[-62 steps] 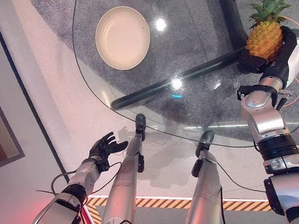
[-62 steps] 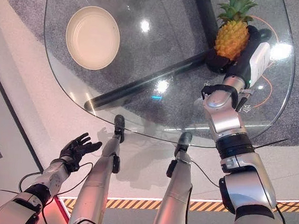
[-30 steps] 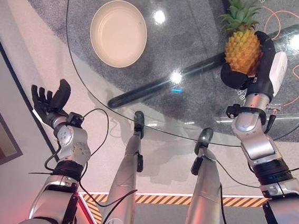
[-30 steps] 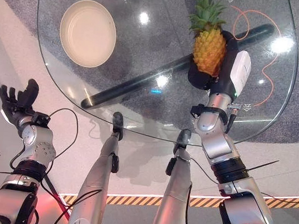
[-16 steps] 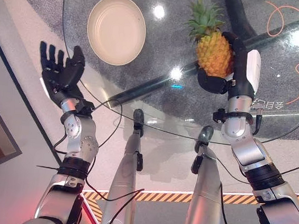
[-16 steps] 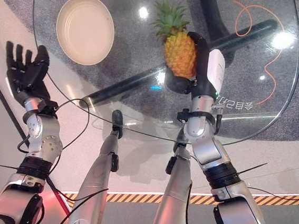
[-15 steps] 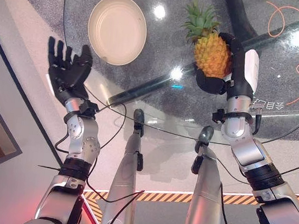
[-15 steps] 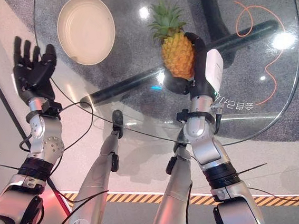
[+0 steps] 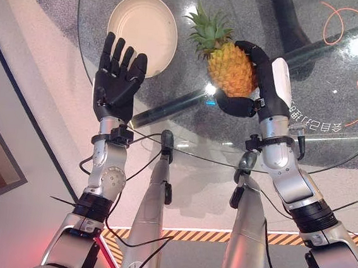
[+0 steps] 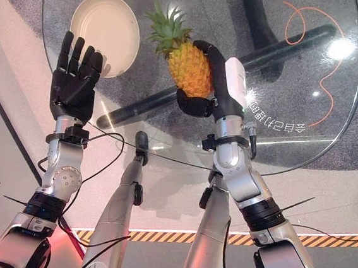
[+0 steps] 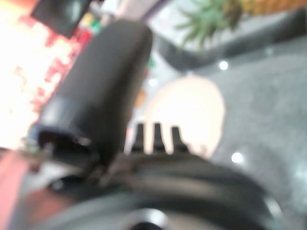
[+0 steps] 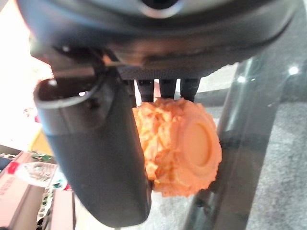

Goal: Pick up the fruit to the plate

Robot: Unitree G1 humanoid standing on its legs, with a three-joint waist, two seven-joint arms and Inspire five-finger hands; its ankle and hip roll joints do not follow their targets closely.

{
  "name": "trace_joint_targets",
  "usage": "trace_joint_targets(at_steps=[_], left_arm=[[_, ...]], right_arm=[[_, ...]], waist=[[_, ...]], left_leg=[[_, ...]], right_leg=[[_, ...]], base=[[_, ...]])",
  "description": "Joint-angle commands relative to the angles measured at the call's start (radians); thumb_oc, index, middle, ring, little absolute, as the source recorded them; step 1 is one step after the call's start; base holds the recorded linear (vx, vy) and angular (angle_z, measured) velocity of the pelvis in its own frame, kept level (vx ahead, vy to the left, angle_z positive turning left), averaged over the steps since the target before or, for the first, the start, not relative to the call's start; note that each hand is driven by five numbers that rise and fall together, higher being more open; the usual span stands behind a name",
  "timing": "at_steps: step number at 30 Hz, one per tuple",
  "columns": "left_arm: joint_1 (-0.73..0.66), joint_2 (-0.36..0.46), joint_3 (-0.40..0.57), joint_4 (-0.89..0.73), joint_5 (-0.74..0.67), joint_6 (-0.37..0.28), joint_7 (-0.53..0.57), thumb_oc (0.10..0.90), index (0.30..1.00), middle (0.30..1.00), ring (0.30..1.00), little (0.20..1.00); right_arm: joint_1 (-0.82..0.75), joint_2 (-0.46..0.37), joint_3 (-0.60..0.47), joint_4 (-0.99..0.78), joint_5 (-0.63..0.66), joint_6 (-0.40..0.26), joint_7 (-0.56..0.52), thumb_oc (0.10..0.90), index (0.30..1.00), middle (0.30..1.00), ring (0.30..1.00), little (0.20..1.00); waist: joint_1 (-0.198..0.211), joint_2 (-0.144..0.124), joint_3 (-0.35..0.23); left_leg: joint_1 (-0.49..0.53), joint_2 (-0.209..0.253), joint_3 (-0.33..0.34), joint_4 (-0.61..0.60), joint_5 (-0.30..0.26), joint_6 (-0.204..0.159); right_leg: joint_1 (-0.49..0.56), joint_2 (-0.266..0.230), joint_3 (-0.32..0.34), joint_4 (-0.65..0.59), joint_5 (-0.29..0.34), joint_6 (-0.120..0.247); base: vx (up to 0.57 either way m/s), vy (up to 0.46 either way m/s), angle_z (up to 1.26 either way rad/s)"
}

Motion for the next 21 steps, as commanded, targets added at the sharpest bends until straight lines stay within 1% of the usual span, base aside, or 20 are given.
trace_joint_targets(at_steps=[1,3,8,12,15,21], left_arm=[[-0.049,0.04,-0.002,-0.134,-0.035,-0.018,-0.088,0.8,0.9,0.9,0.9,0.9],[-0.054,0.031,-0.016,-0.141,-0.069,0.005,-0.112,0.8,0.9,0.9,0.9,0.9],[-0.066,0.027,-0.046,-0.165,-0.106,0.053,-0.121,0.8,0.9,0.9,0.9,0.9],[-0.075,0.025,-0.063,-0.176,-0.142,0.074,-0.135,0.8,0.9,0.9,0.9,0.9],[-0.083,0.018,-0.069,-0.178,-0.166,0.087,-0.152,0.8,0.9,0.9,0.9,0.9],[-0.085,0.008,-0.077,-0.192,-0.223,0.078,-0.174,0.8,0.9,0.9,0.9,0.9]], right_arm=[[-0.096,-0.016,0.012,-0.219,-0.022,-0.139,-0.003,0.1,0.3,0.3,0.3,0.2],[-0.1,-0.013,0.022,-0.229,-0.024,-0.144,-0.003,0.1,0.3,0.3,0.3,0.2],[-0.114,-0.009,0.041,-0.263,-0.005,-0.144,0.007,0.1,0.3,0.3,0.3,0.2],[-0.127,-0.005,0.055,-0.289,0.002,-0.143,0.028,0.1,0.3,0.3,0.3,0.2],[-0.143,0.0,0.072,-0.3,0.01,-0.136,0.04,0.1,0.3,0.3,0.3,0.2],[-0.161,-0.003,0.103,-0.314,0.031,-0.118,0.064,0.1,0.3,0.3,0.3,0.2]], waist=[[-0.005,-0.014,-0.021],[-0.006,-0.012,-0.021],[-0.008,-0.014,-0.021],[-0.008,-0.014,-0.021],[-0.008,-0.016,-0.021],[-0.005,-0.014,-0.021]], left_leg=[[0.002,0.049,-0.024,0.118,-0.123,-0.026],[0.002,0.049,-0.023,0.117,-0.123,-0.025],[0.003,0.048,-0.021,0.113,-0.12,-0.024],[0.003,0.049,-0.019,0.111,-0.118,-0.023],[0.003,0.05,-0.018,0.109,-0.116,-0.023],[0.008,0.05,-0.018,0.106,-0.113,-0.024]], right_leg=[[0.062,-0.029,-0.028,-0.216,0.209,0.038],[0.062,-0.032,-0.028,-0.218,0.21,0.039],[0.064,-0.032,-0.031,-0.22,0.213,0.038],[0.065,-0.032,-0.031,-0.221,0.213,0.038],[0.064,-0.031,-0.031,-0.221,0.213,0.037],[0.071,-0.032,-0.033,-0.224,0.213,0.035]], base=[[0.0,0.0,0.0],[0.0,0.0,0.0],[0.0,0.0,0.0],[0.0,0.0,0.0],[0.0,0.0,0.0],[0.0,0.0,0.0]])
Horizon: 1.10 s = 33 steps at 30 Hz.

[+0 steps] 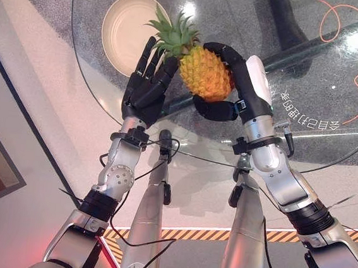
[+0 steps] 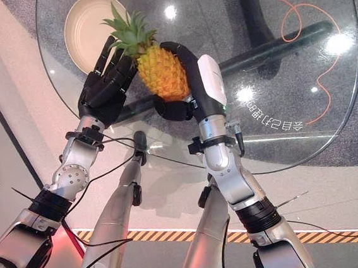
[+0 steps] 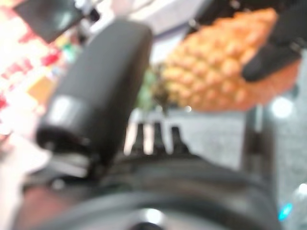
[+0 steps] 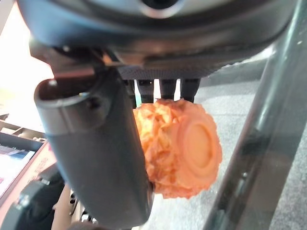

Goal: Pick up the fruit to the plate

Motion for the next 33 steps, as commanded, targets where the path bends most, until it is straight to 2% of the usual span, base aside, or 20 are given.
trace_joint_targets(at_steps=[1,10,33], left_arm=[[-0.057,0.007,-0.002,-0.144,-0.033,-0.043,-0.093,0.8,0.9,0.9,0.9,0.9],[-0.054,-0.014,0.007,-0.181,-0.078,-0.075,-0.129,0.8,0.9,0.9,0.9,0.9],[-0.051,-0.025,0.015,-0.222,-0.105,-0.083,-0.147,0.8,0.9,0.9,0.9,0.9]], right_arm=[[-0.134,0.001,0.01,-0.239,0.017,-0.111,0.01,0.1,0.3,0.3,0.3,0.2],[-0.137,0.012,0.04,-0.248,0.008,-0.085,0.037,0.1,0.3,0.3,0.3,0.2],[-0.149,-0.009,0.086,-0.262,-0.008,-0.084,0.138,0.1,0.3,0.3,0.3,0.2]], waist=[[0.012,-0.014,-0.021],[0.017,-0.01,-0.021],[0.023,-0.013,-0.021]], left_leg=[[0.009,0.051,-0.019,0.116,-0.113,-0.025],[0.007,0.046,-0.02,0.116,-0.113,-0.024],[0.003,0.039,-0.027,0.118,-0.111,-0.022]], right_leg=[[0.075,-0.033,-0.033,-0.22,0.213,0.034],[0.074,-0.036,-0.035,-0.224,0.213,0.029],[0.076,-0.037,-0.036,-0.226,0.215,0.026]], base=[[0.0,0.0,0.0],[0.0,0.0,0.0],[0.0,0.0,0.0]])
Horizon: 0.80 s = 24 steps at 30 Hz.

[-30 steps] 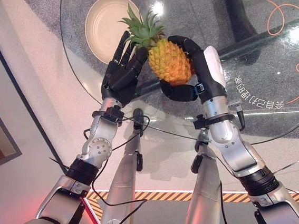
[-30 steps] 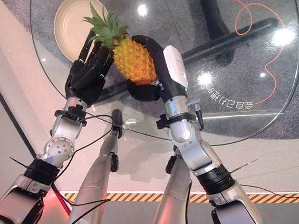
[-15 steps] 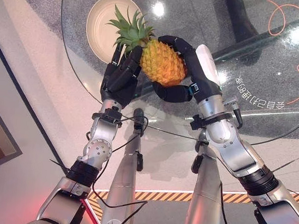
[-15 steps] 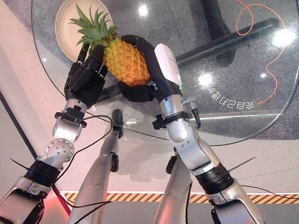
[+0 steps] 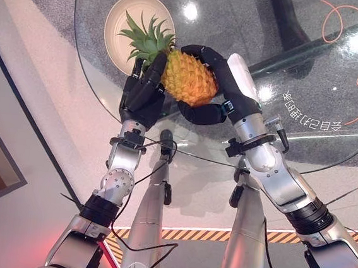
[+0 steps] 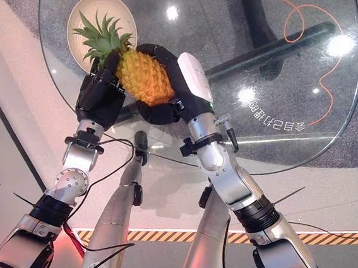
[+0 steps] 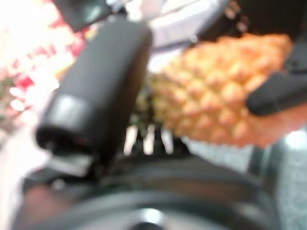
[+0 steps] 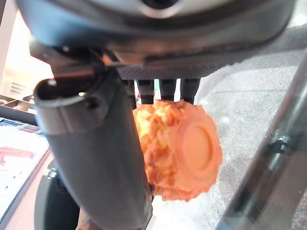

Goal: Pick up the fruit to the plate

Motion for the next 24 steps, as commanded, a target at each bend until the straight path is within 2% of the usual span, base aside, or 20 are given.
trace_joint_targets(at_steps=[1,6,7,8,9,24], left_arm=[[-0.084,-0.001,0.007,-0.178,0.026,-0.058,-0.089,0.8,0.9,0.9,0.9,0.9],[-0.088,0.009,0.007,-0.171,0.014,-0.061,-0.106,0.8,0.9,0.9,0.9,0.9],[-0.09,0.009,0.008,-0.171,0.017,-0.063,-0.108,0.729,0.839,0.839,0.839,0.829],[-0.091,0.009,0.009,-0.169,0.02,-0.071,-0.114,0.325,0.493,0.493,0.493,0.425],[-0.09,0.008,0.009,-0.169,0.019,-0.078,-0.119,0.1,0.3,0.3,0.3,0.2],[-0.096,-0.004,0.022,-0.174,0.042,-0.136,-0.108,0.1,0.3,0.3,0.3,0.2]], right_arm=[[-0.128,-0.008,0.046,-0.198,-0.007,-0.096,0.045,0.1,0.3,0.3,0.3,0.2],[-0.143,-0.018,0.053,-0.201,0.0,-0.103,0.064,0.1,0.3,0.3,0.3,0.2],[-0.144,-0.018,0.053,-0.201,0.002,-0.102,0.064,0.1,0.3,0.3,0.3,0.2],[-0.145,-0.021,0.055,-0.198,0.003,-0.103,0.062,0.1,0.3,0.3,0.3,0.2],[-0.145,-0.02,0.056,-0.196,0.002,-0.103,0.059,0.1,0.3,0.3,0.3,0.2],[-0.139,-0.005,0.04,-0.193,-0.013,-0.108,0.052,0.1,0.3,0.3,0.3,0.2]], waist=[[0.02,-0.013,-0.021],[0.022,-0.014,-0.021],[0.022,-0.015,-0.021],[0.022,-0.016,-0.021],[0.023,-0.017,-0.021],[0.023,-0.025,-0.021]], left_leg=[[0.003,0.045,-0.027,0.118,-0.114,-0.025],[0.001,0.044,-0.03,0.118,-0.113,-0.024],[0.001,0.044,-0.03,0.118,-0.112,-0.024],[0.003,0.045,-0.03,0.116,-0.112,-0.025],[0.003,0.045,-0.031,0.116,-0.112,-0.025],[-0.001,0.043,-0.036,0.113,-0.113,-0.024]], right_leg=[[0.078,-0.03,-0.037,-0.23,0.215,0.026],[0.077,-0.029,-0.039,-0.229,0.216,0.027],[0.078,-0.029,-0.039,-0.229,0.216,0.027],[0.08,-0.03,-0.04,-0.232,0.217,0.027],[0.081,-0.031,-0.041,-0.232,0.217,0.027],[0.08,-0.024,-0.042,-0.236,0.217,0.026]], base=[[0.0,0.0,0.0],[0.0,0.0,0.0],[0.0,0.0,0.0],[0.0,0.0,0.0],[0.0,0.0,0.0],[0.0,0.0,0.0]])
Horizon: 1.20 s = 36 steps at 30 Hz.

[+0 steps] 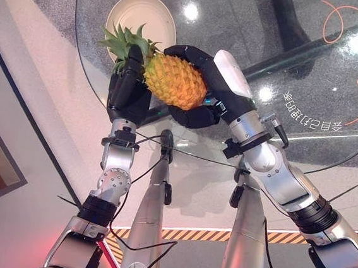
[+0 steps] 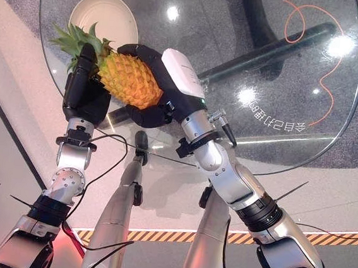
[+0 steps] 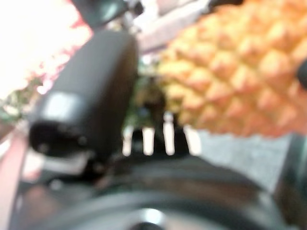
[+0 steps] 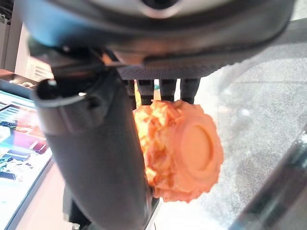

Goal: Pick up the fruit to the plate

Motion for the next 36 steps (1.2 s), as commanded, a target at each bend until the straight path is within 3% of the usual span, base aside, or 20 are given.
trace_joint_targets(at_steps=[1,12,13,14,15,36], left_arm=[[-0.102,-0.004,-0.021,-0.181,0.044,-0.052,-0.11,0.1,0.3,0.3,0.3,0.2],[-0.101,-0.016,-0.013,-0.188,0.048,-0.071,-0.105,0.1,0.3,0.3,0.3,0.2],[-0.1,-0.017,-0.011,-0.186,0.045,-0.074,-0.11,0.1,0.3,0.3,0.3,0.2],[-0.1,-0.019,-0.01,-0.183,0.047,-0.076,-0.112,0.1,0.3,0.3,0.3,0.2],[-0.1,-0.022,-0.01,-0.185,0.051,-0.079,-0.108,0.1,0.3,0.3,0.3,0.2],[-0.098,-0.058,0.025,-0.188,0.078,-0.157,-0.061,0.1,0.3,0.3,0.3,0.2]], right_arm=[[-0.103,0.032,0.001,-0.123,-0.002,-0.101,-0.003,0.1,0.3,0.3,0.3,0.2],[-0.099,0.041,-0.009,-0.118,-0.01,-0.101,-0.019,0.1,0.3,0.3,0.3,0.2],[-0.096,0.042,-0.012,-0.117,-0.006,-0.105,-0.024,0.196,0.382,0.382,0.382,0.296],[-0.095,0.043,-0.014,-0.116,-0.004,-0.106,-0.028,0.418,0.573,0.573,0.573,0.518],[-0.091,0.048,-0.017,-0.117,-0.001,-0.106,-0.033,0.8,0.9,0.9,0.9,0.9],[-0.063,0.09,-0.058,-0.111,-0.014,-0.091,-0.088,0.8,0.9,0.9,0.9,0.9]], waist=[[0.022,-0.025,-0.021],[0.023,-0.026,-0.021],[0.023,-0.026,-0.021],[0.022,-0.026,-0.021],[0.021,-0.027,-0.021],[0.019,-0.021,-0.021]], left_leg=[[-0.001,0.043,-0.035,0.112,-0.114,-0.025],[-0.002,0.041,-0.036,0.111,-0.114,-0.025],[-0.003,0.041,-0.036,0.111,-0.114,-0.025],[-0.003,0.041,-0.035,0.111,-0.114,-0.025],[-0.001,0.041,-0.035,0.109,-0.114,-0.025],[0.0,0.042,-0.033,0.106,-0.111,-0.026]], right_leg=[[0.079,-0.024,-0.041,-0.238,0.217,0.026],[0.081,-0.023,-0.042,-0.24,0.217,0.025],[0.08,-0.023,-0.041,-0.241,0.217,0.025],[0.08,-0.022,-0.041,-0.241,0.217,0.025],[0.081,-0.022,-0.041,-0.242,0.217,0.025],[0.076,-0.021,-0.035,-0.236,0.213,0.023]], base=[[0.0,0.0,0.0],[0.0,0.0,0.0],[0.0,0.0,0.0],[0.0,0.0,0.0],[0.0,0.0,0.0],[0.0,0.0,0.0]])
